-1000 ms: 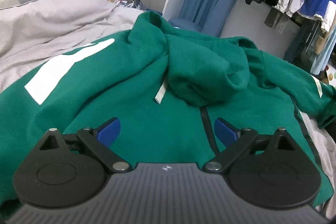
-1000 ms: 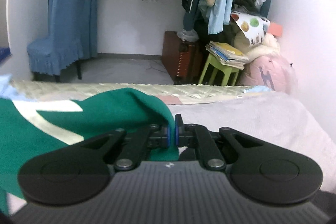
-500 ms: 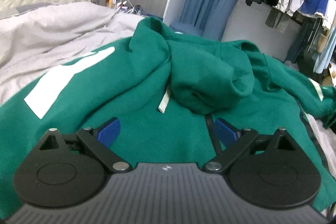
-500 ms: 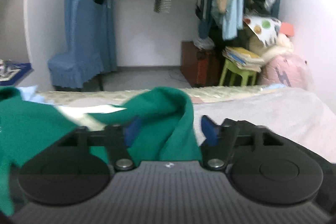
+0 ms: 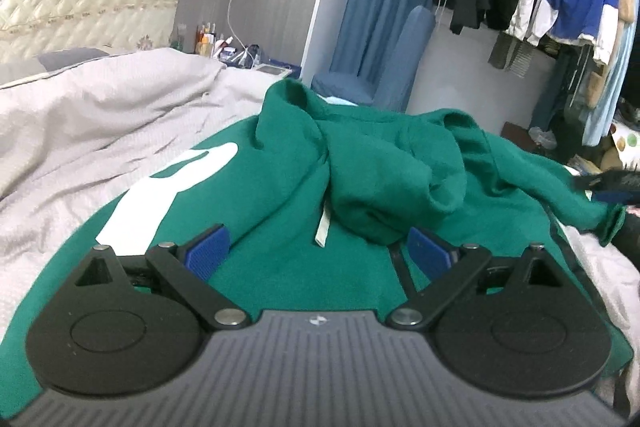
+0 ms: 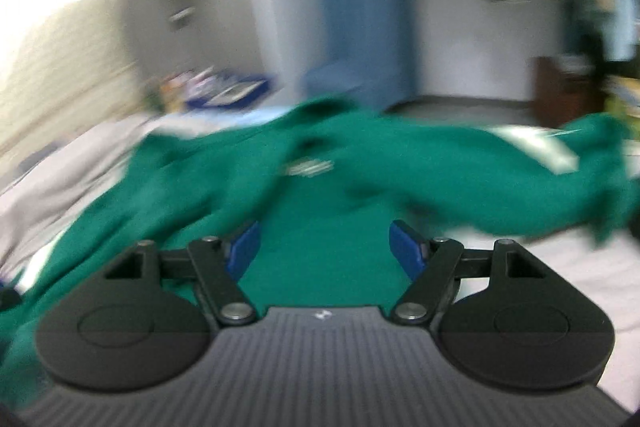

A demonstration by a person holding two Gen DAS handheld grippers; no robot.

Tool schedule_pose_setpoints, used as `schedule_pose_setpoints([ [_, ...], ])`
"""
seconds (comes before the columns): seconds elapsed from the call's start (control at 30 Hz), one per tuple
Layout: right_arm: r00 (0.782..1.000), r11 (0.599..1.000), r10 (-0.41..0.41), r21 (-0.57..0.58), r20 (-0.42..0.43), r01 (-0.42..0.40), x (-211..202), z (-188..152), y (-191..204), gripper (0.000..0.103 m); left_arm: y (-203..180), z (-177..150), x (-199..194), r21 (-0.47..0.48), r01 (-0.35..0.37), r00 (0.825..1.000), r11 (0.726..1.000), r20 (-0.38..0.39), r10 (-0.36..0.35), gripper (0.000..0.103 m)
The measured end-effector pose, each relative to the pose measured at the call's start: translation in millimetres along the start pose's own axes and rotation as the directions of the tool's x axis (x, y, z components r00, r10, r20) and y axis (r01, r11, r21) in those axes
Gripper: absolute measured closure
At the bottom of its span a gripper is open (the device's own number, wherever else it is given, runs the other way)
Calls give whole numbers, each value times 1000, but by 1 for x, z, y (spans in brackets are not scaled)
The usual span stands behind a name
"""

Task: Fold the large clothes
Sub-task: 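Grasp the hood with the right gripper and pull it up to straighten it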

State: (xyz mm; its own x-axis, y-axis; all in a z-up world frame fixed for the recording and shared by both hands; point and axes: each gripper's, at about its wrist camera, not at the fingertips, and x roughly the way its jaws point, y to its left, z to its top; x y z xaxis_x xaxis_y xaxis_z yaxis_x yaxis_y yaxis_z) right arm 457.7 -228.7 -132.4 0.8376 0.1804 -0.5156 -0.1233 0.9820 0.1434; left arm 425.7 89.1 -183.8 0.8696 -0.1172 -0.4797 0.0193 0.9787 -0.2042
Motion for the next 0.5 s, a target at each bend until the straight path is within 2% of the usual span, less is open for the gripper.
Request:
schedule_pose_setpoints([
  [0.1, 993, 992, 98, -76, -71, -103, 25, -18, 58, 30, 7, 1, -1, -4, -12, 1000, 1000, 3, 12, 5],
  [0.23, 975, 978, 150, -123, -161, -171, 70, -42, 113, 30, 24, 3, 3, -33, -28, 1000, 999, 1, 28, 5],
  [0.4, 971, 984, 142, -82, -194, -160, 119, -54, 145, 30, 39, -2, 17, -106, -27, 999, 994, -33, 23, 5],
  [0.5, 980, 990, 95, -88, -173, -112, 133, -61, 156, 30, 39, -6, 25, -102, -16, 999, 995, -43, 12, 5],
])
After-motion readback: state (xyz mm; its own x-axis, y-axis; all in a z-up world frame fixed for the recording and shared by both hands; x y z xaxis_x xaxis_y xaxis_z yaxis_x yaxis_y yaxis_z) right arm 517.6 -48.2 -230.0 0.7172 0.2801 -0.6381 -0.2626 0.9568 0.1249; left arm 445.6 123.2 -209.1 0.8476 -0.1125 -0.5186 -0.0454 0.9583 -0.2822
